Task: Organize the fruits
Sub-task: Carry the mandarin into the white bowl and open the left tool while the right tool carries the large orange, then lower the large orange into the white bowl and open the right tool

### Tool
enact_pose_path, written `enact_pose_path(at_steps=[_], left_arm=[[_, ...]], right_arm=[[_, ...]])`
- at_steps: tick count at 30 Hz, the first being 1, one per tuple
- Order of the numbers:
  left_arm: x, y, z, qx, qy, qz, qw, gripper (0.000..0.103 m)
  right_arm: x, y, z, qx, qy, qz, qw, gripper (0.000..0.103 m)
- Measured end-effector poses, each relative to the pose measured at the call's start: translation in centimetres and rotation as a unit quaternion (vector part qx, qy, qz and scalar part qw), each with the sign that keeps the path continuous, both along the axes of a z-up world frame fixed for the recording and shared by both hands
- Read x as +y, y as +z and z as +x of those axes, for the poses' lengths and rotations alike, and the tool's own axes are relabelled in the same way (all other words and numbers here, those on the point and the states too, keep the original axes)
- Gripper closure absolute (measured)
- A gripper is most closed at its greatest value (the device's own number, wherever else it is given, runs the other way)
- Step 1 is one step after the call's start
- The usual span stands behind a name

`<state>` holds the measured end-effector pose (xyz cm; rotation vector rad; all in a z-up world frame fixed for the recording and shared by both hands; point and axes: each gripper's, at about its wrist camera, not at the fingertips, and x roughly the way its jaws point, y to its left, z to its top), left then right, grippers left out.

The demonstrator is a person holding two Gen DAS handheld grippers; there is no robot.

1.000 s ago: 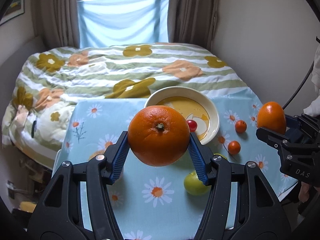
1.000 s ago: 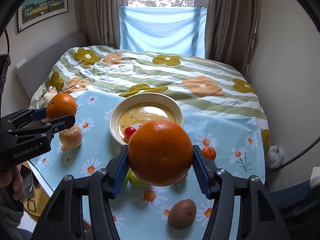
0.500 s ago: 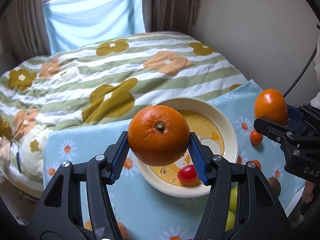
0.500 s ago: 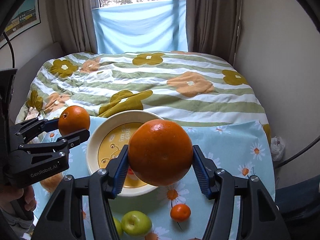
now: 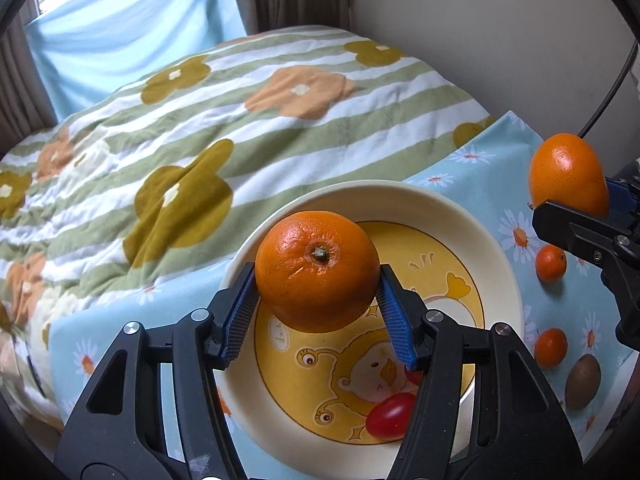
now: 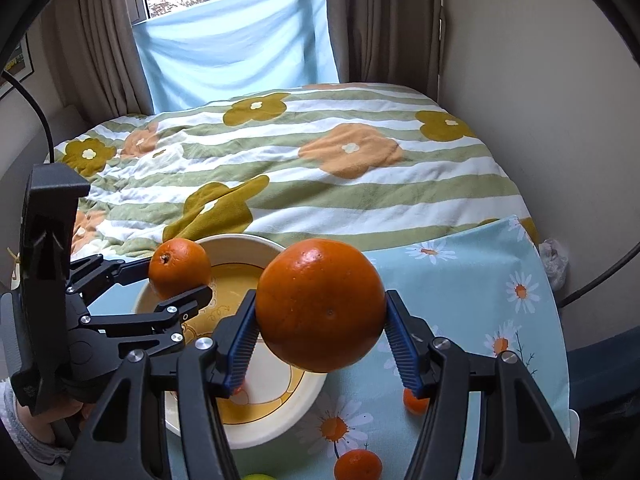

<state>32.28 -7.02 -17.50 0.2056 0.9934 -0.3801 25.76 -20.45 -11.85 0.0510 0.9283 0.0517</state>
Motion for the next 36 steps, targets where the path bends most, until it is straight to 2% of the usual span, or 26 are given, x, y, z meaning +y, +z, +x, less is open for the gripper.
enact_pose_path(at_steps=[6, 7, 8, 9, 11, 22, 29, 36], left_arm=[[-0.3, -0.6, 0.2, 0.009, -0.005, -0.004, 0.9999, 0.038], [-0.3, -0.3, 0.2, 0.004, -0.005, -0.008, 0.9999, 0.027], [-0.2, 0.0, 0.1, -0.003, -0.004, -0.011, 0.9999, 0.007], [-0.1, 0.5, 0.0, -0.012, -0.002, -0.015, 0.9998, 0.000], [0.1, 1.5, -0.1, -0.027, 0.000, -0.024, 0.9993, 0.000], [2.9, 3.6, -1.5, -0.037, 0.039, -0.018, 0.9984, 0.000], [6.9, 4.5, -3.8, -0.034, 0.089, -0.013, 0.9954, 0.000], [10.2, 4.9, -6.2, -0.031, 0.133, -0.008, 0.9906, 0.000]], right_arm=[[-0.8, -0.4, 0.0, 0.009, -0.018, 0.003, 1.000, 0.047], [-0.9, -0.5, 0.0, 0.010, -0.020, 0.004, 1.000, 0.047], [-1.0, -0.4, -0.1, 0.011, -0.022, 0.005, 1.000, 0.047], [-1.1, -0.4, -0.1, 0.011, -0.024, 0.006, 1.000, 0.047], [-1.3, -0.2, -0.1, 0.011, -0.028, 0.011, 0.999, 0.047], [-1.5, 1.0, -0.1, 0.007, -0.011, 0.007, 1.000, 0.047], [-0.1, 0.9, 0.8, 0.010, 0.029, 0.014, 0.999, 0.047], [2.1, -0.9, 2.1, 0.022, 0.091, 0.023, 0.995, 0.047]])
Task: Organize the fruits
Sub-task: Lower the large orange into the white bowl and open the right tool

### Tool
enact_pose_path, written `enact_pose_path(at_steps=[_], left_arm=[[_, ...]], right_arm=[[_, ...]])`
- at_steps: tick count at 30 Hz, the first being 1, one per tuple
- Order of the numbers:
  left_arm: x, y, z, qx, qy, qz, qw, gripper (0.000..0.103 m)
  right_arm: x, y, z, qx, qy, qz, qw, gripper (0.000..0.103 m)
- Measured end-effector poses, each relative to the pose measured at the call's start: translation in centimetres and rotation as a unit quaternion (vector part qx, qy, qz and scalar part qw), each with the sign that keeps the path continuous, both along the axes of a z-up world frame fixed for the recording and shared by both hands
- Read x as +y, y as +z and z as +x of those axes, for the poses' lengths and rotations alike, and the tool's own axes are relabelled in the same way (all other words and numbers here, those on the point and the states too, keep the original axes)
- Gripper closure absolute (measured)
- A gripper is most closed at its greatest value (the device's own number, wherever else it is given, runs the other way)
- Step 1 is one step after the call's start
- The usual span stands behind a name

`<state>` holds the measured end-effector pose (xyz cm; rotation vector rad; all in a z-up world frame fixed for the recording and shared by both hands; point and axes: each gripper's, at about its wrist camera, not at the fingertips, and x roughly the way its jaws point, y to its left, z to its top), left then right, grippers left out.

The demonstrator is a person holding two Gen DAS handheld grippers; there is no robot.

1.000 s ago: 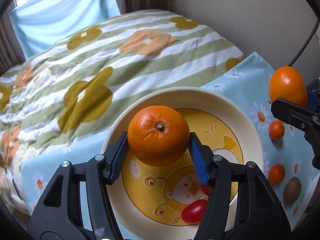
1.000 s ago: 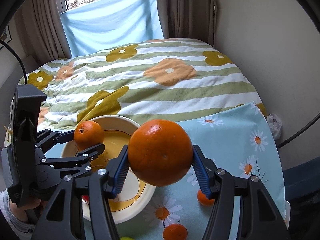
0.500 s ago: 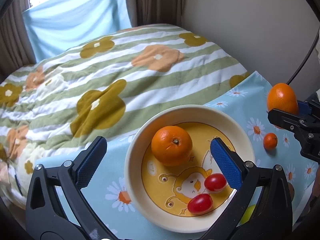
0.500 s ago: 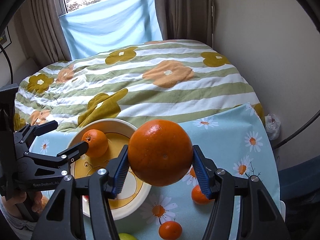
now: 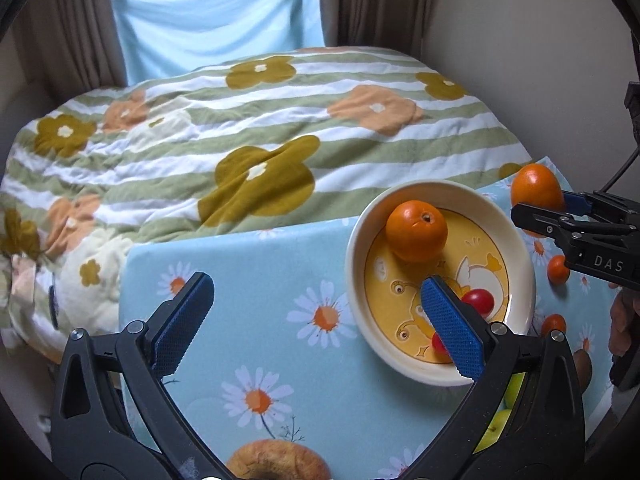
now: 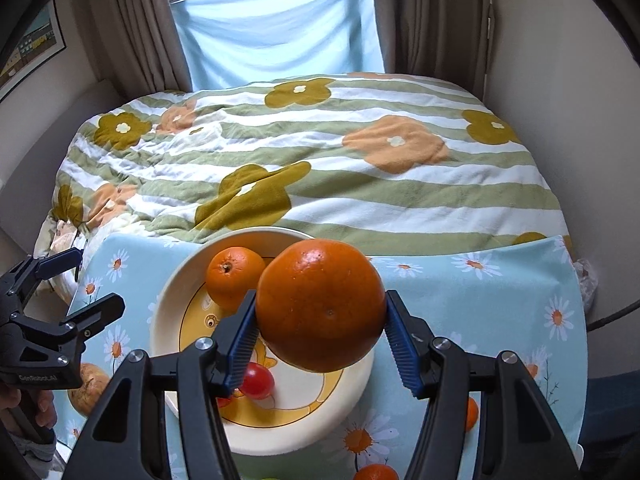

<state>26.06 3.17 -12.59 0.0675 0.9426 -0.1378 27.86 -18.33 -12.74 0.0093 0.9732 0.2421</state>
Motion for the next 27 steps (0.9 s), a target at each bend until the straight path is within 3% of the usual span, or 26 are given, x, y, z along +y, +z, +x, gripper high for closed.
enact_pose_path(at_steps=[11, 23, 25, 26, 27], left_arm=[[2.6, -0.5, -2.0, 0.011, 0.042, -0.004, 0.9991, 0.000], [2.9, -1.2, -2.1, 0.018, 0.050, -0.014, 0.9985, 0.000], [3.0, -1.1, -2.1, 0.018, 0.050, -0.014, 0.9985, 0.000], [2.9, -1.1, -2.2, 0.018, 0.051, -0.014, 0.9984, 0.000], [2.9, -1.1, -2.4, 0.018, 0.051, -0.014, 0.9984, 0.000]], right_arm=[[2.2, -4.1, 2.2, 0.021, 0.055, -0.017, 0.998, 0.047], [3.2, -5.5, 2.3, 0.015, 0.073, -0.051, 0.996, 0.046], [2.9, -5.0, 2.2, -0.002, 0.068, -0.043, 0.997, 0.026], [2.8, -4.6, 2.1, -0.012, 0.069, -0.034, 0.997, 0.005], [2.6, -4.1, 2.1, -0.020, 0.068, -0.029, 0.997, 0.000]])
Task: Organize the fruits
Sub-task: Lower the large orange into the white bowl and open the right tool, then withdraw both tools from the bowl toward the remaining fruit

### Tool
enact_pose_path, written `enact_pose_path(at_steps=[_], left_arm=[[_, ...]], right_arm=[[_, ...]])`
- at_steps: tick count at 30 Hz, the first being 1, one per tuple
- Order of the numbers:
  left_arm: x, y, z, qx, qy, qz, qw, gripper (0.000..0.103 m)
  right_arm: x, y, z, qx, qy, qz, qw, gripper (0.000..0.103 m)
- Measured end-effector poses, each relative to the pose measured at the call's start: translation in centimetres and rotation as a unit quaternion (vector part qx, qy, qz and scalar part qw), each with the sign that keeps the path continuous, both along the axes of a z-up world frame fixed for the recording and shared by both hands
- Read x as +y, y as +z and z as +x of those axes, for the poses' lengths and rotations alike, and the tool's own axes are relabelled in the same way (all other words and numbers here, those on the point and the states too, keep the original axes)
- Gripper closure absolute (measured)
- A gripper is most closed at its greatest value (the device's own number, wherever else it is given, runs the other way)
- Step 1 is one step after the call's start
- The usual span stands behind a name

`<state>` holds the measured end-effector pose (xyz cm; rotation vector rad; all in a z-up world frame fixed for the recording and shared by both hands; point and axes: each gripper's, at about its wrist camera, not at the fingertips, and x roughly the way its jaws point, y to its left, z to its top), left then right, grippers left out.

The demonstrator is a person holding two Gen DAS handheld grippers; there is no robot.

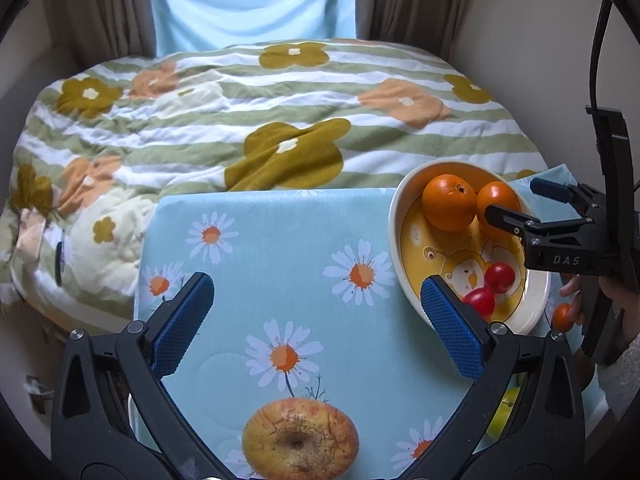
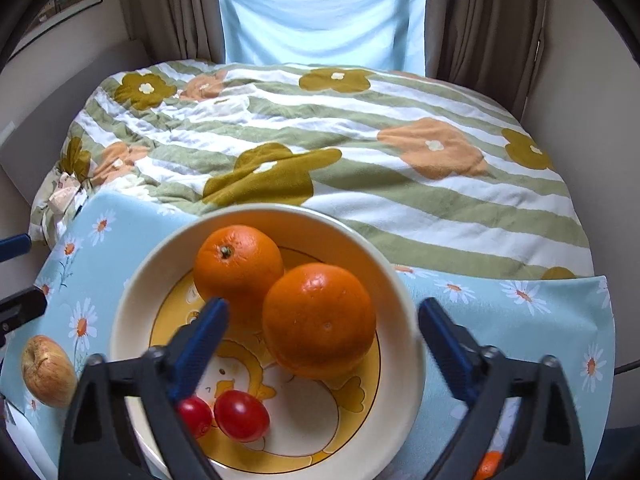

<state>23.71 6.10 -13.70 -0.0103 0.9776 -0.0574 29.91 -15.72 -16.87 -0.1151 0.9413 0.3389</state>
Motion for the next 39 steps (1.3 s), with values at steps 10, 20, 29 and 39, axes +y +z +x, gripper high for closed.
enact_pose_path(at_steps=[10, 20, 29, 39], left_arm=[[-0.3, 1.7, -1.4, -0.013, 0.005, -0.001, 0.9999, 0.000], [-1.5, 5.5, -4.4, -0.045, 0.010, 0.008, 0.9989, 0.000], [-3.4, 8.3, -9.2, -0.069, 0.018, 0.004, 0.9974, 0.000], [-7.0, 9.5, -15.2, -0.089, 0.014, -0.005, 0.9960, 0.000]], right_arm=[[-0.9, 2.5, -1.2, -0.017, -0.008, -0.005, 1.000, 0.000], [-2.4, 6.6, -4.7, -0.032, -0.004, -0.006, 0.999, 0.000], [-4.8, 9.9, -10.1, -0.020, 0.004, 0.016, 1.000, 0.000], [-8.5, 12.1, -17.0, -0.037, 0.003, 0.009, 0.999, 0.000]])
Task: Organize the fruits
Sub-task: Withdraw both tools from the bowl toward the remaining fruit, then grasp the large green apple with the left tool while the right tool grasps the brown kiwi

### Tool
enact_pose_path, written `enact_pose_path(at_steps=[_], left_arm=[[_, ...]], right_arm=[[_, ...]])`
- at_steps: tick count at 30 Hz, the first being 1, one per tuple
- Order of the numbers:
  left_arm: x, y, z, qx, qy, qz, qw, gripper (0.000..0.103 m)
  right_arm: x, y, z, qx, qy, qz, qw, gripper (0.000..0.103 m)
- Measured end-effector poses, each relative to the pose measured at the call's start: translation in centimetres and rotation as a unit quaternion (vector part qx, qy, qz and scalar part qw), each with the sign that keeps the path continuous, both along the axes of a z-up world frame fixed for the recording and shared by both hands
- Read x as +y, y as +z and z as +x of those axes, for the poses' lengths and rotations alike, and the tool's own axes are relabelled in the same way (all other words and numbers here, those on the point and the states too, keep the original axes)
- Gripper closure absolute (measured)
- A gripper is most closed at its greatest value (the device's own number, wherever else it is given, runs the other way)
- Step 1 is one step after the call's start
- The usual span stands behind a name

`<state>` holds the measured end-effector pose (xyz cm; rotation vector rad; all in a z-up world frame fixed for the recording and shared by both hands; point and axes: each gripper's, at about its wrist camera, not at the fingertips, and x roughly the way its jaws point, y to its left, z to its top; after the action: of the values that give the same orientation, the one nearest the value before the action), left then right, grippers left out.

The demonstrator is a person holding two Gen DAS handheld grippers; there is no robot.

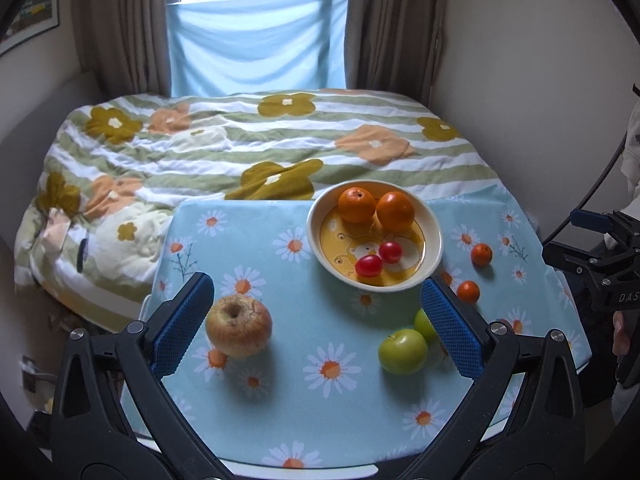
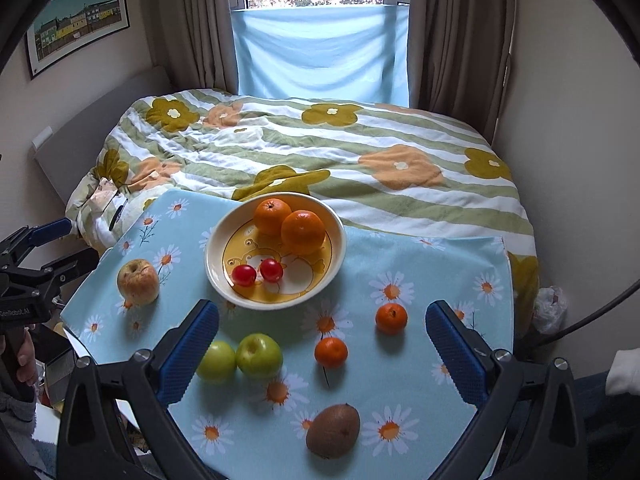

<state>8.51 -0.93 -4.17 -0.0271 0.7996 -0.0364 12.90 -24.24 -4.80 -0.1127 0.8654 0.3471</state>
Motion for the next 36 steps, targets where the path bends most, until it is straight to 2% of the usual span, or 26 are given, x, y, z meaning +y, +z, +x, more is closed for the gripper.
enact_pose_path(at_steps=[5, 12, 19, 24, 26, 34, 36], left_arm=[[-2.0, -1.1, -2.3, 0.004, -0.010, -0.005, 0.9999, 0.000], [-4.9, -4.6, -3.6, 0.029, -0.056, -0.004, 0.9980, 0.000], [-7.1, -8.5, -3.3, 0.041, -0.123, 0.014, 0.9914, 0.000], [-8.0, -11.1, -2.1, 0.055, -0.151, 0.019, 0.9868, 0.000], [-8.4, -12.0, -1.6, 0.065, -0.161, 0.020, 0.9845, 0.005], [-9.5, -14.0, 0.0, 0.079, -0.179, 0.034, 0.9800, 0.007], [-9.5, -14.3, 0.3, 0.082, -0.179, 0.036, 0.9797, 0.022]], right_arm=[[-2.0, -0.4, -2.8, -0.017, -0.017, -0.009, 1.000, 0.000], [-3.7, -3.5, -5.6, 0.006, -0.046, -0.002, 0.999, 0.000], [-4.4, -7.4, -7.5, 0.032, -0.070, 0.021, 0.997, 0.000], [-4.1, -10.3, -8.2, 0.046, -0.087, 0.022, 0.995, 0.000], [-4.0, -11.3, -8.2, 0.058, -0.093, 0.027, 0.994, 0.000], [-3.8, -12.9, -8.3, 0.077, -0.115, 0.038, 0.990, 0.000], [-3.6, -13.2, -8.2, 0.080, -0.113, 0.039, 0.990, 0.000]])
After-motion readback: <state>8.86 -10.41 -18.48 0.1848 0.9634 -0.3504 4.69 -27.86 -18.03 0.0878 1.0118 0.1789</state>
